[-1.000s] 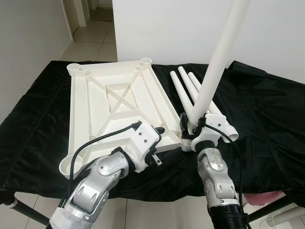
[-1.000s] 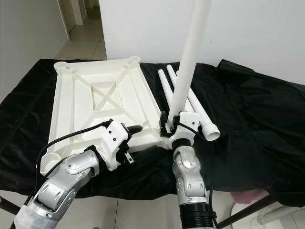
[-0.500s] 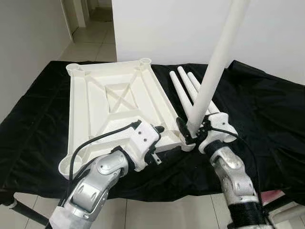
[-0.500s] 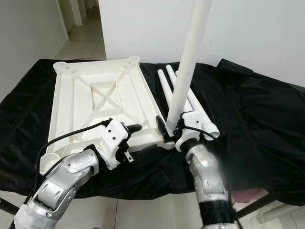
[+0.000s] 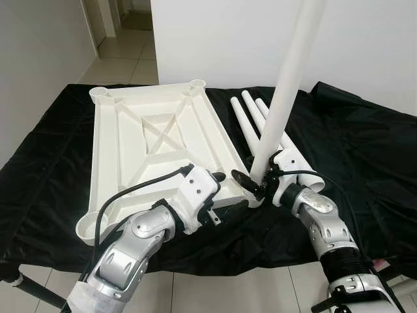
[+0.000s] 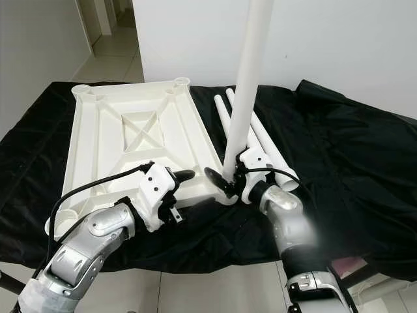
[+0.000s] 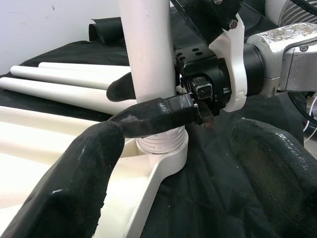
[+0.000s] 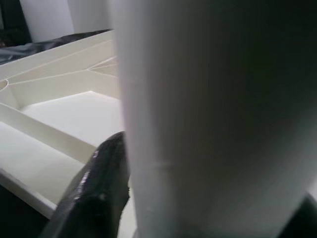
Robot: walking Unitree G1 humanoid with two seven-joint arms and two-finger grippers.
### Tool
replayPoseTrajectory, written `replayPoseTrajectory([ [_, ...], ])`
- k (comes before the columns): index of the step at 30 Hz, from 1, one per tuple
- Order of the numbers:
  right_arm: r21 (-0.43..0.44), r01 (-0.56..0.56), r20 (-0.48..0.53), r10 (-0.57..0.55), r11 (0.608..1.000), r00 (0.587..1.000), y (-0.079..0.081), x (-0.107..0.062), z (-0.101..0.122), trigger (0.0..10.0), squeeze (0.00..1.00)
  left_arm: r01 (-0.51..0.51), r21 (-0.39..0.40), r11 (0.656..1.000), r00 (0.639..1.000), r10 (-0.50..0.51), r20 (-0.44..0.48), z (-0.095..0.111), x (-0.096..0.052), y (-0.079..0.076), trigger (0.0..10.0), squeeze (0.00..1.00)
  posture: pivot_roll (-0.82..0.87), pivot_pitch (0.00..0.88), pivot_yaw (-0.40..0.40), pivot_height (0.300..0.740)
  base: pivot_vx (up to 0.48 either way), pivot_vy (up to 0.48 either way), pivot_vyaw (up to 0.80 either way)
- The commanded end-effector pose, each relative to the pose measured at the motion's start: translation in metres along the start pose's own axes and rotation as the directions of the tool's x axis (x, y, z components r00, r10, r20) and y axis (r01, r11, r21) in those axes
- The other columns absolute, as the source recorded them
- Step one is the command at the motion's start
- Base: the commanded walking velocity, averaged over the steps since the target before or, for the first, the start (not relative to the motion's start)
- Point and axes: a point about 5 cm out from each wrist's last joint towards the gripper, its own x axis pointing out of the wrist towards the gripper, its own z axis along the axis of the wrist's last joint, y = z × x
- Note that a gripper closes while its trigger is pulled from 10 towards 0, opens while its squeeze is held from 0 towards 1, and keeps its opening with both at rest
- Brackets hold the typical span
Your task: Building children table
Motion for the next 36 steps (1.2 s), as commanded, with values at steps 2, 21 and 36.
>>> replayPoseTrajectory([
  [2, 0.005, -0.029, -0.038, 0.029, 1.0, 0.999, 0.001, -0.002, -0.007, 0.0, 0.0, -0.002, 0.007, 1.0, 1.0, 0.002, -0.004, 0.002, -0.001, 0.004, 10.0, 0.0, -0.02, 0.033, -0.013, 0.74, 0.0, 0.0, 0.0],
  [21, 0.099, 0.283, 0.015, -0.285, 0.954, 0.958, 0.012, 0.003, -0.005, 10.0, 0.0, -0.009, -0.019, 1.0, 1.0, 0.009, -0.018, -0.003, -0.006, -0.002, 10.0, 0.0, -0.02, 0.052, -0.033, 0.74, 0.0, 0.0, 0.0],
  [36, 0.212, 0.639, -0.054, -0.644, 0.739, 0.763, 0.024, 0.006, -0.005, 10.0, 0.0, -0.013, -0.026, 1.0, 1.0, 0.013, -0.025, -0.004, -0.007, -0.002, 10.0, 0.0, -0.03, 0.075, -0.028, 0.74, 0.0, 0.0, 0.0],
])
